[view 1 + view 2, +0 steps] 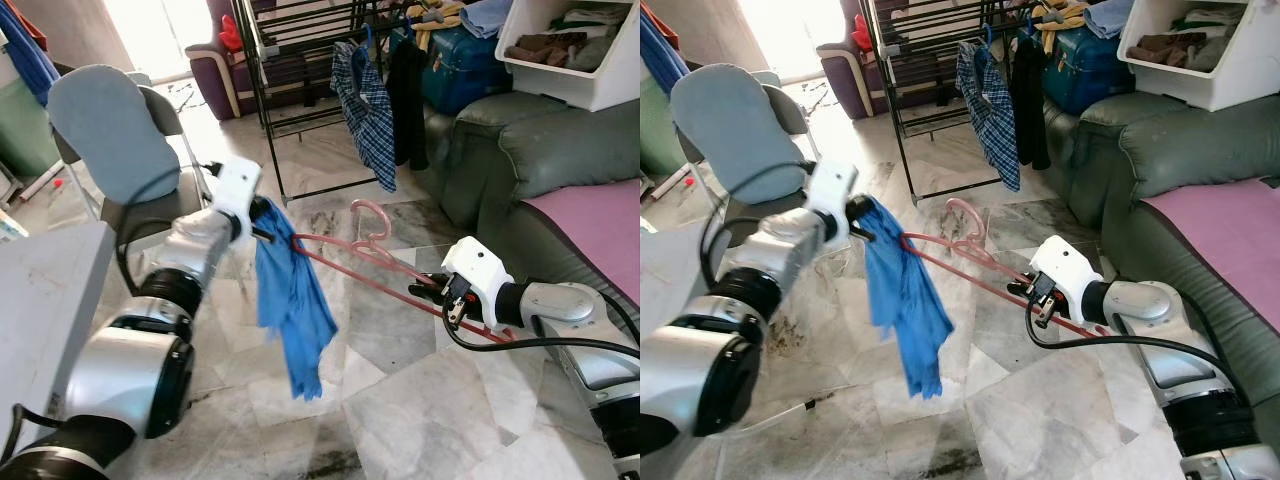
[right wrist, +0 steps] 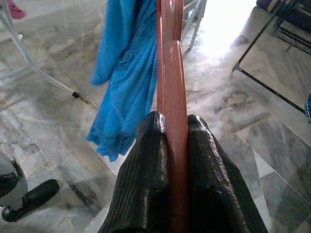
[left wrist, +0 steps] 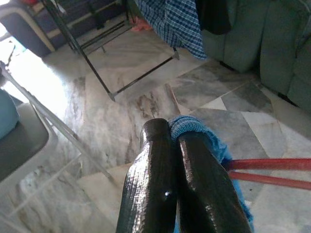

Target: Hang hanger

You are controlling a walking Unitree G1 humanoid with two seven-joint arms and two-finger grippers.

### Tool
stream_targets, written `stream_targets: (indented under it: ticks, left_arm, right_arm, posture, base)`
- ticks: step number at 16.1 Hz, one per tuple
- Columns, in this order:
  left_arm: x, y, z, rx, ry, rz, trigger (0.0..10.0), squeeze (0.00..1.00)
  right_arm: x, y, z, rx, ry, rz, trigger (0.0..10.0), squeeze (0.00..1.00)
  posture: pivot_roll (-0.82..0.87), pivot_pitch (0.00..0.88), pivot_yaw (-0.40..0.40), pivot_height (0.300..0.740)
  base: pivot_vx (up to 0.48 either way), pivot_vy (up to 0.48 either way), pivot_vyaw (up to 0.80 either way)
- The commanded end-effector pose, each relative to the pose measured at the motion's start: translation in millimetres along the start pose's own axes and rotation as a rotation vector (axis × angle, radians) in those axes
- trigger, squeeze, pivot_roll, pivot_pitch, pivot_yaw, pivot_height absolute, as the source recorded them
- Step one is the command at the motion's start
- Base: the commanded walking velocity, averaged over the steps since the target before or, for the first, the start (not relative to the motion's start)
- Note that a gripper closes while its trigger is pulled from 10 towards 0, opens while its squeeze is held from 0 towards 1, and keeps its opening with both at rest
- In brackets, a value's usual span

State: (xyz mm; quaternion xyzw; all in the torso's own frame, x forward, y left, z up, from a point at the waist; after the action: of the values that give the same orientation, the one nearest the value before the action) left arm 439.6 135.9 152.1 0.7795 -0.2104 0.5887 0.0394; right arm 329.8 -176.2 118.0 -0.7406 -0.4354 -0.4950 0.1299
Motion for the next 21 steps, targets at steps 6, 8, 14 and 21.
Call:
stream_targets:
  ticks: [6,8,14,21]
  left_arm:
    - [30.3,19.4,-12.9,-0.233,0.203,0.145,10.0,0.0]
    - [36.6,33.3,-16.3,-0.301,0.255,0.188,10.0,0.0]
    - [32.5,35.7,-11.8,-0.221,0.233,0.159,10.0,0.0]
    - [45.0,38.3,-8.5,-0.132,0.29,0.21,10.0,0.0]
  right_arm:
    - [5.1,22.3,6.8,-0.131,0.02,-0.022,10.0,0.0]
    - [2.9,29.1,8.7,-0.182,0.014,-0.007,10.0,0.0]
    - [1.6,24.0,15.9,-0.165,0.044,0.033,10.0,0.0]
    - [-3.8,-15.3,29.8,0.04,0.056,0.138,10.0,0.0]
  posture:
    - [-0.15,0.0,0.156,0.736]
    - [-0.15,0.0,0.155,0.736]
    - [-0.15,0.0,0.157,0.736]
    - [-0.14,0.0,0.15,0.736]
  base:
    - [0.0,0.0,0.0]
    - [0.0,0.0,0.0]
    - [0.0,0.0,0.0]
    - [0.0,0.0,0.0]
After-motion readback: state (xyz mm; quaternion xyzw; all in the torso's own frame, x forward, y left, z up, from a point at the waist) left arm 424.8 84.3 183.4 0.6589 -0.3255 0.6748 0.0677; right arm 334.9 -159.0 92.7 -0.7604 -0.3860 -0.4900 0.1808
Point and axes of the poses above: a point about 5 cm out from each wrist's last joint towards the gripper, its own z axis pointing out of the wrist towards the gripper, its own x axis along the axis of the wrist's last joint, y = z × x, the point moved 4 cm from there along z, pointing out of the wrist towards the gripper, and after that the axes turned 2 degrees about z, right-handed, at the moved point
